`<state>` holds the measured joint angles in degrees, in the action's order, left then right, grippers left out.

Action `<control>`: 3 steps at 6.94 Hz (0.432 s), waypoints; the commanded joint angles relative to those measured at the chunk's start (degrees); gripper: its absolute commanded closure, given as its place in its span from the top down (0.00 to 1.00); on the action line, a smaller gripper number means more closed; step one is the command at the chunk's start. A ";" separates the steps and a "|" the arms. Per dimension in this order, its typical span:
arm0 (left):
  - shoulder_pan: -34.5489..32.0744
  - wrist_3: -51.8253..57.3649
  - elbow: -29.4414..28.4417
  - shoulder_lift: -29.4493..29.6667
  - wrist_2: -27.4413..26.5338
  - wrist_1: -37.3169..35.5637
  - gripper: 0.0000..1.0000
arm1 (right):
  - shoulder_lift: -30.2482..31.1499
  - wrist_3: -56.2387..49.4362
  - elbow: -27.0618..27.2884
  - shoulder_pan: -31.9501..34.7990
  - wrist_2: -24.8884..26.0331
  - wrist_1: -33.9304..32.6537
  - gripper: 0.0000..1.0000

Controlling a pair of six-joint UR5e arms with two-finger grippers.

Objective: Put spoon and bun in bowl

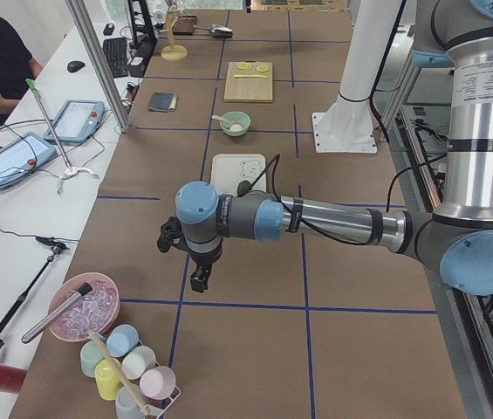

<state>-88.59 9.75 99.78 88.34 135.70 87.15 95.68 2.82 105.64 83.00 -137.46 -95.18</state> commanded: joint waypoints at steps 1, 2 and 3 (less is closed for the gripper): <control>0.00 -0.17 0.15 -0.10 0.09 -0.06 1.00 | -0.06 2.44 -0.34 -1.08 -0.09 0.08 1.00; 0.00 -0.34 -0.63 -0.01 -0.17 0.03 1.00 | -0.06 3.59 -0.43 -1.43 0.17 0.25 1.00; 0.08 -0.96 -1.86 0.08 -0.52 -0.05 1.00 | -0.06 3.68 -0.43 -1.44 0.00 0.34 1.00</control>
<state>-88.58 9.31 99.09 88.33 135.52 87.14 95.63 5.88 105.26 81.76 -137.40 -94.96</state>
